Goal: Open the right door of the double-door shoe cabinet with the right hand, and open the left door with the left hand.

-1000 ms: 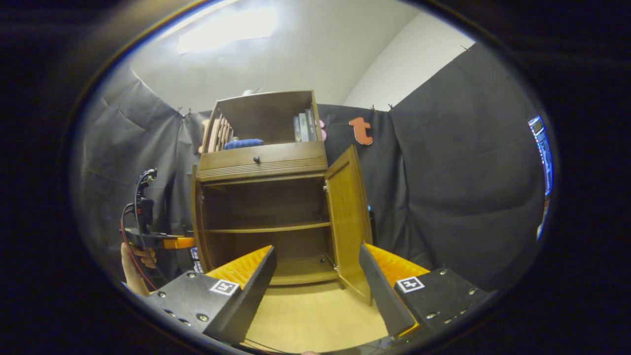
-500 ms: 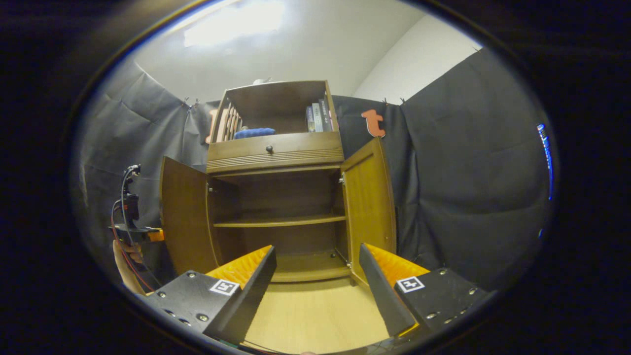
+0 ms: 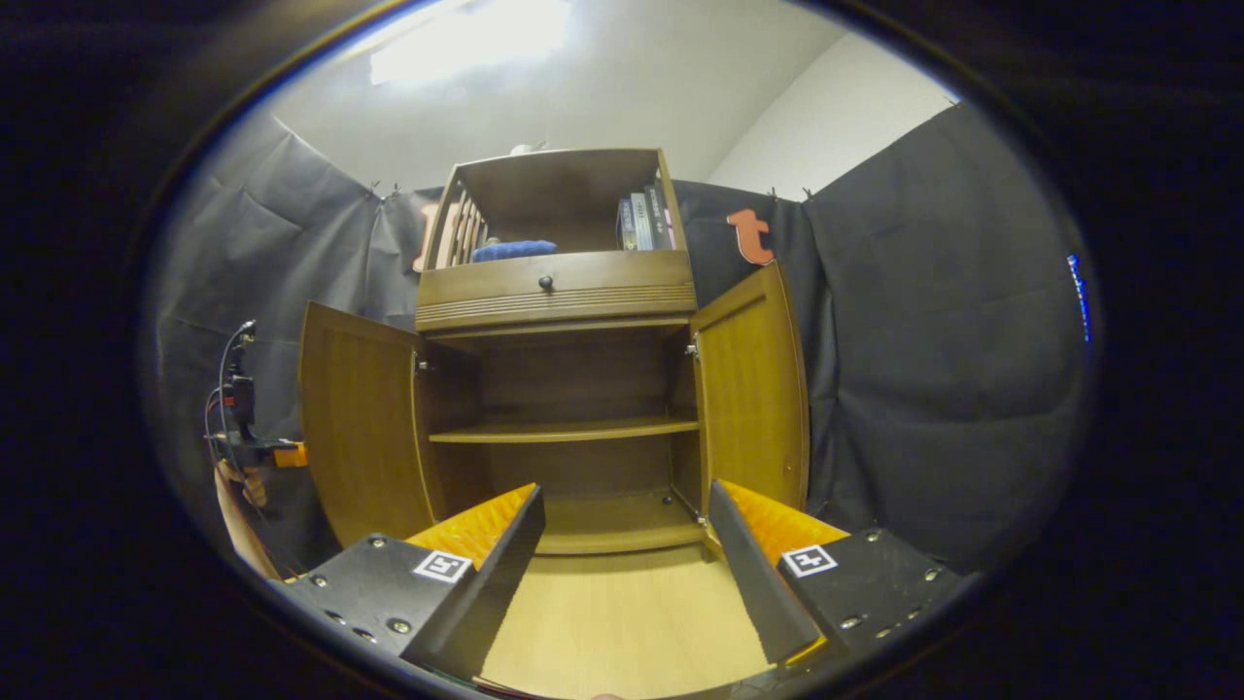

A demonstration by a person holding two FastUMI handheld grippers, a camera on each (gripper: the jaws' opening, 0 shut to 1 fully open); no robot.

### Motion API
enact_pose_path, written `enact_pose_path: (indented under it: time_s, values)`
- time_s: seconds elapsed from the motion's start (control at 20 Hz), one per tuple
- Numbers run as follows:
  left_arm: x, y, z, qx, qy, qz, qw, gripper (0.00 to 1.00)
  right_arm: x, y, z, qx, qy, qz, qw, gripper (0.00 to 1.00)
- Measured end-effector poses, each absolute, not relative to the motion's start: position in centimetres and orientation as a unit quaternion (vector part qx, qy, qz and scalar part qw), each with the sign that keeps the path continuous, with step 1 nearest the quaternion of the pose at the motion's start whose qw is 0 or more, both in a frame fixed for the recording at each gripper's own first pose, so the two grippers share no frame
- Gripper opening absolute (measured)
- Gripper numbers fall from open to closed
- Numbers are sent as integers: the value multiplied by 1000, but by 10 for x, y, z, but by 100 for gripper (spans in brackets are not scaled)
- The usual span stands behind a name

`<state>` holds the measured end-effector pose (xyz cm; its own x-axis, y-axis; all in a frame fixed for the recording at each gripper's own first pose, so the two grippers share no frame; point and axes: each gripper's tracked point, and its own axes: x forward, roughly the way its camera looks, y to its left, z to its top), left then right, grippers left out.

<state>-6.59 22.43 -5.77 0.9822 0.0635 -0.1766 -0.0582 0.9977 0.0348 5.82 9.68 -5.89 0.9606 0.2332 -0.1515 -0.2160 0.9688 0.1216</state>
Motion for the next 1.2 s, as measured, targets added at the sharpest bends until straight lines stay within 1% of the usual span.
enact_pose_path:
  time_s: [0.05, 0.1, 0.15, 0.2, 0.25, 0.3, 0.35, 0.45, 0.5, 0.55, 0.6, 0.65, 0.7, 0.75, 0.8, 0.85, 0.9, 1.0, 1.05, 1.2]
  values:
    - [-67, 222, -58, 13, 90, 23, 996, 3, 58, 97, -57, 52, 81, 113, 989, 97]
    - [-68, 220, -58, 14, 91, 22, 996, 5, 58, 98, -55, 53, 79, 113, 989, 97]
    - [-72, 222, -57, 12, 89, 34, 995, 7, 57, 97, -53, 55, 77, 114, 989, 97]
    - [-77, 222, -56, 16, 89, 39, 995, 16, 55, 97, -50, 56, 75, 115, 989, 97]
    - [-82, 219, -53, 18, 85, 42, 995, 17, 54, 96, -48, 56, 72, 116, 989, 97]
    - [-88, 217, -49, 18, 79, 47, 996, 18, 53, 95, -46, 55, 70, 115, 989, 100]
    - [-92, 219, -46, 19, 76, 57, 995, 17, 52, 93, -45, 55, 69, 115, 989, 100]
    - [-100, 217, -43, 14, 78, 70, 994, 22, 50, 91, -42, 58, 66, 116, 989, 100]
    - [-105, 215, -41, 12, 80, 78, 994, 22, 49, 89, -42, 61, 65, 117, 989, 97]
    - [-108, 215, -37, 14, 79, 88, 993, 20, 47, 85, -42, 64, 63, 116, 989, 99]
    - [-111, 207, -32, 18, 76, 82, 994, 22, 46, 82, -42, 64, 62, 115, 989, 100]
    - [-116, 200, -28, 19, 75, 82, 994, 24, 45, 78, -42, 65, 61, 113, 990, 97]
    - [-120, 197, -24, 19, 72, 89, 993, 24, 44, 74, -44, 64, 62, 112, 990, 97]
    - [-125, 194, -16, 16, 61, 97, 993, 23, 42, 70, -45, 65, 62, 111, 990, 100]
    - [-130, 187, -6, 15, 50, 98, 994, 21, 41, 65, -45, 67, 59, 108, 990, 100]
    - [-133, 180, -2, 10, 43, 99, 994, 27, 41, 59, -45, 70, 57, 105, 990, 97]
    - [-135, 171, 6, 8, 36, 98, 994, 32, 40, 54, -48, 74, 56, 103, 990, 100]
    - [-137, 151, 17, 8, 23, 89, 996, 43, 39, 46, -52, 79, 58, 100, 990, 100]
    - [-136, 139, 23, 8, 17, 83, 996, 52, 40, 41, -53, 81, 58, 98, 990, 100]
    - [-130, 106, 45, -7, -14, 67, 998, 53, 40, 24, -51, 86, 54, 91, 991, 100]
